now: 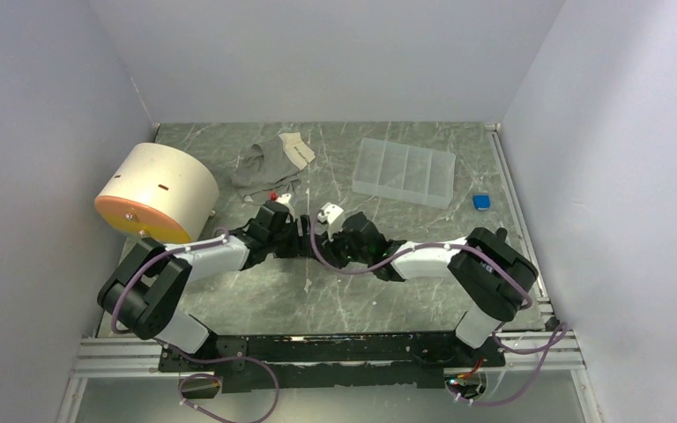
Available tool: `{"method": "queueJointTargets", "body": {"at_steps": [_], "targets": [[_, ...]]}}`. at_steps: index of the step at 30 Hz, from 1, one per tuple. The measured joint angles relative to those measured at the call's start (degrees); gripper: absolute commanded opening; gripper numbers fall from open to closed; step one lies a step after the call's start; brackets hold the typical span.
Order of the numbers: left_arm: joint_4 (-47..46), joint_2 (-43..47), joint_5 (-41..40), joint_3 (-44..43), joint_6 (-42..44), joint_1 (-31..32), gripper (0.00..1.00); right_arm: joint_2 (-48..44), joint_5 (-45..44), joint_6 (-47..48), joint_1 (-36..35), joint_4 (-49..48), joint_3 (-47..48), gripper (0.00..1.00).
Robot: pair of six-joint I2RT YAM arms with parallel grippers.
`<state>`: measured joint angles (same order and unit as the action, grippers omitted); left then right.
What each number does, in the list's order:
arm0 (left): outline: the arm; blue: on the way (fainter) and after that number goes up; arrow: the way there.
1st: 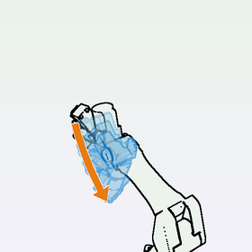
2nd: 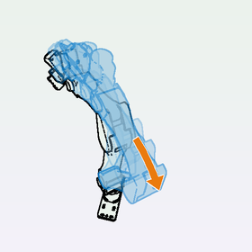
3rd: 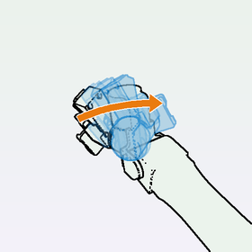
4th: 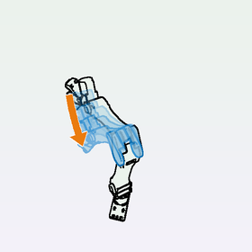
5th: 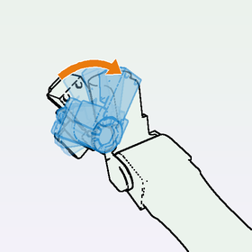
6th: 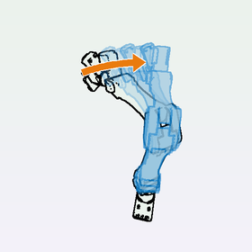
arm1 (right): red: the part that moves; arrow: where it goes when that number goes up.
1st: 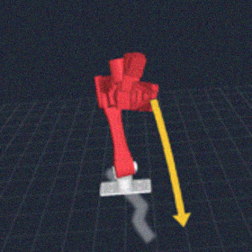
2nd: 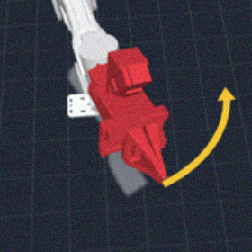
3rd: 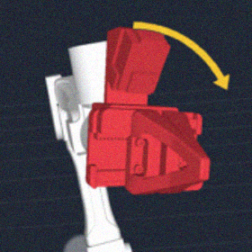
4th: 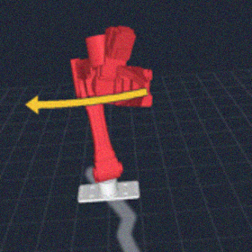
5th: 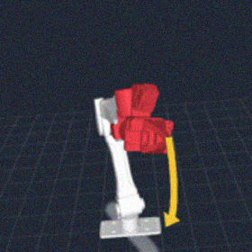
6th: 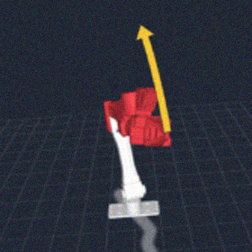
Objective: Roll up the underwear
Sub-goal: Roll the underwear to the center of the board.
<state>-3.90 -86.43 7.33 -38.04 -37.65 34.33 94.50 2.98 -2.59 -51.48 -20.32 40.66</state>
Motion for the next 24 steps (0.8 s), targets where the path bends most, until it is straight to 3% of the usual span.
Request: {"method": "queueJointTargets", "body": {"at_steps": [6,11,18,24], "targets": [[-4.83,1.97,0.44,2.89,-1.90,0.00,0.83,1.22,17.49,-10.12,9.49,-9.79,-4.42,0.04],[-9.11,1.95,1.77,2.89,-2.58,0.00,0.86,4.17,26.88,-16.96,14.80,-15.61,-5.40,0.06],[-11.39,0.92,2.01,2.16,-2.62,0.00,0.88,6.49,33.16,-22.08,18.71,-19.12,-5.70,0.08],[-11.28,-5.27,2.03,-1.44,-3.06,0.00,0.79,8.39,36.48,-25.46,20.63,-22.12,-5.92,0.10]]}}
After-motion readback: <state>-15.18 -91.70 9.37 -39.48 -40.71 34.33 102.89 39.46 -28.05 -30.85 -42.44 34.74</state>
